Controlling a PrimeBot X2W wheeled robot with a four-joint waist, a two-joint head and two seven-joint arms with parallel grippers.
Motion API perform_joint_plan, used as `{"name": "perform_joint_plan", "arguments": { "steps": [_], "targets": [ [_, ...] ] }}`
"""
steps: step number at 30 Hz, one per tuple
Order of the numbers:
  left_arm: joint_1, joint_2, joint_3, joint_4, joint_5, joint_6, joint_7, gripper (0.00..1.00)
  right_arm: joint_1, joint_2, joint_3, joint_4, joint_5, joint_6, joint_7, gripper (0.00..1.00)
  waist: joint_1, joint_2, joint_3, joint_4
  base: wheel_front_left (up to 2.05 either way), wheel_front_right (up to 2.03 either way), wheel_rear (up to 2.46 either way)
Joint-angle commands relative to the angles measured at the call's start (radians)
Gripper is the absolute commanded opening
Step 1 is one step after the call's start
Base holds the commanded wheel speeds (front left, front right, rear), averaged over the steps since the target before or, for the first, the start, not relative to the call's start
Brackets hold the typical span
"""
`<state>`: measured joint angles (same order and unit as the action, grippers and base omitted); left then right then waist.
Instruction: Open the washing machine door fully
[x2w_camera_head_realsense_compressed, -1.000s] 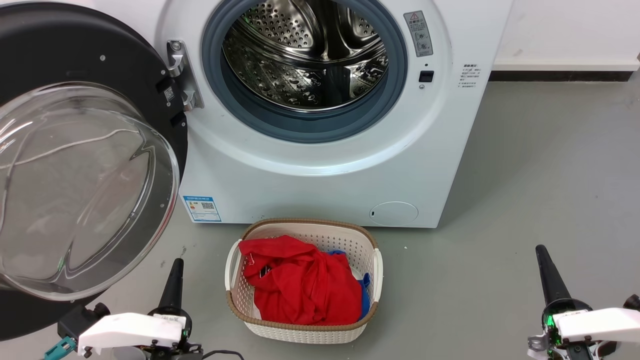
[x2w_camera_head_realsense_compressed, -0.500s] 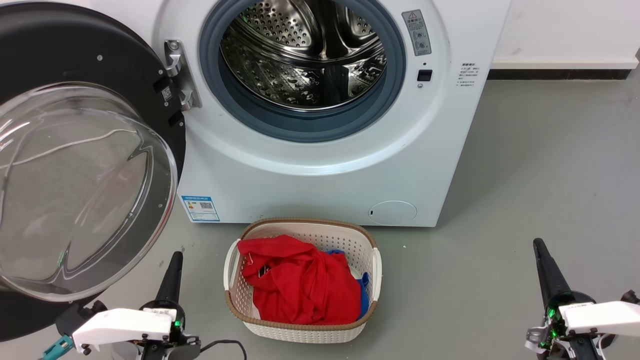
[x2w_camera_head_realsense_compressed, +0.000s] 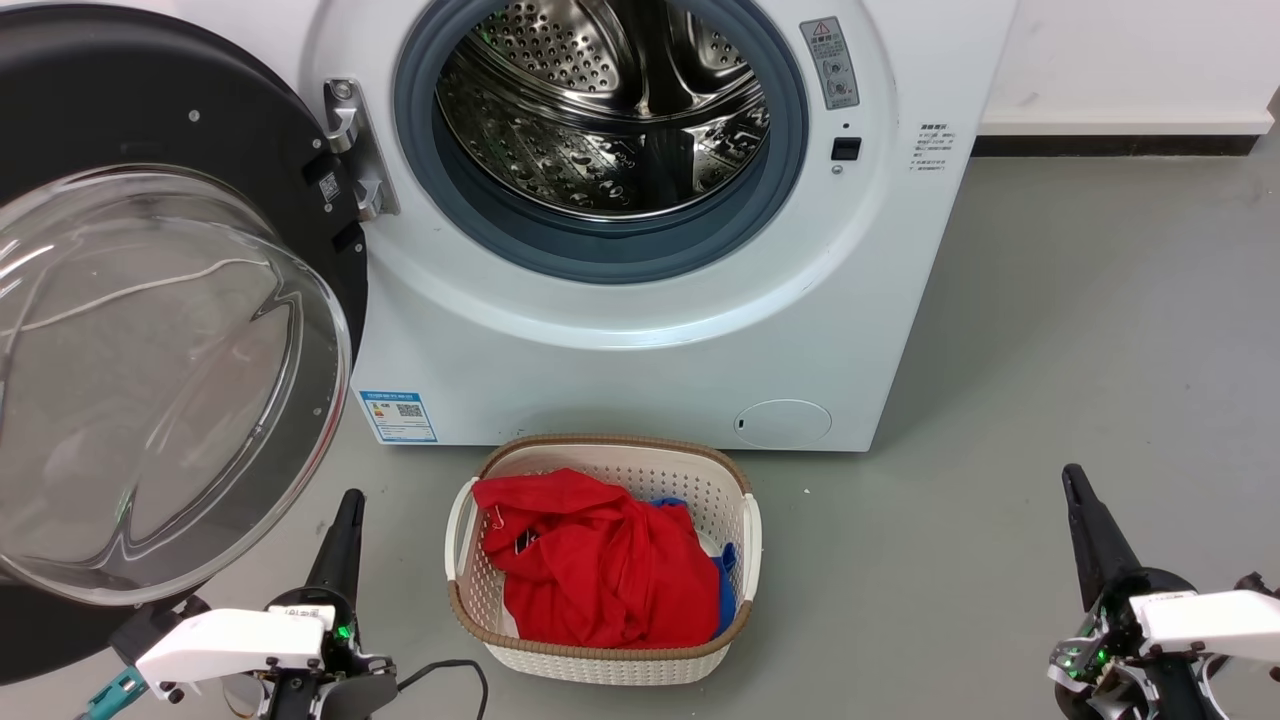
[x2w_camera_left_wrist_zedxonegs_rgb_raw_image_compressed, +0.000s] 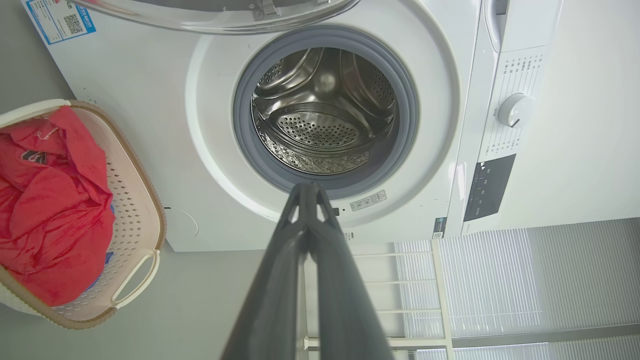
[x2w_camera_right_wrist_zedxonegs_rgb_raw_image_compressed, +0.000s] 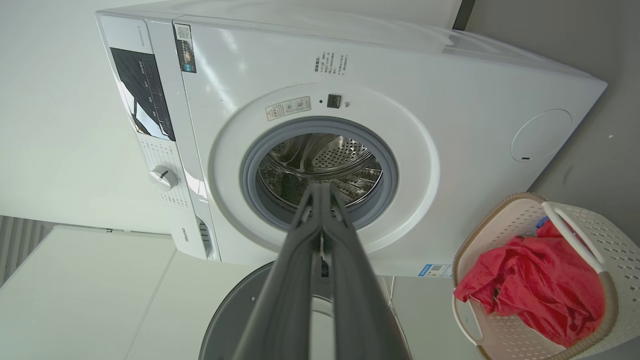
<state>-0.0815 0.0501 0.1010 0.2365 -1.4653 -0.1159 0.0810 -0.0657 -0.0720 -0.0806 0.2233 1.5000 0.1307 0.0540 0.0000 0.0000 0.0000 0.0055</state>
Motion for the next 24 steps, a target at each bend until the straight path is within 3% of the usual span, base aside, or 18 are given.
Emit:
{"name": "perform_joint_plan", "arguments": {
  "steps": [1, 18, 24],
  "targets": [
    [-0.016, 0.0, 0.004, 0.001, -0.022, -0.008, 0.005, 0.0, -0.024, -0.001, -0.001, 0.001, 0.021, 0.0, 0.008, 0.0, 0.0, 0.0, 0.0, 0.0, 0.0, 0.0, 0.0],
    [-0.033, 0.0, 0.016, 0.01, -0.149, -0.017, 0.036, 0.0, -0.047, 0.002, -0.006, 0.023, 0.137, 0.0, 0.041, 0.0, 0.0, 0.0, 0.003, -0.005, 0.0, 0.0, 0.0],
    [-0.033, 0.0, 0.016, 0.01, -0.148, -0.018, 0.036, 0.0, -0.049, 0.004, -0.008, 0.022, 0.134, 0.0, 0.043, 0.0, 0.0, 0.0, 0.003, -0.006, 0.0, 0.0, 0.0]
  ]
}}
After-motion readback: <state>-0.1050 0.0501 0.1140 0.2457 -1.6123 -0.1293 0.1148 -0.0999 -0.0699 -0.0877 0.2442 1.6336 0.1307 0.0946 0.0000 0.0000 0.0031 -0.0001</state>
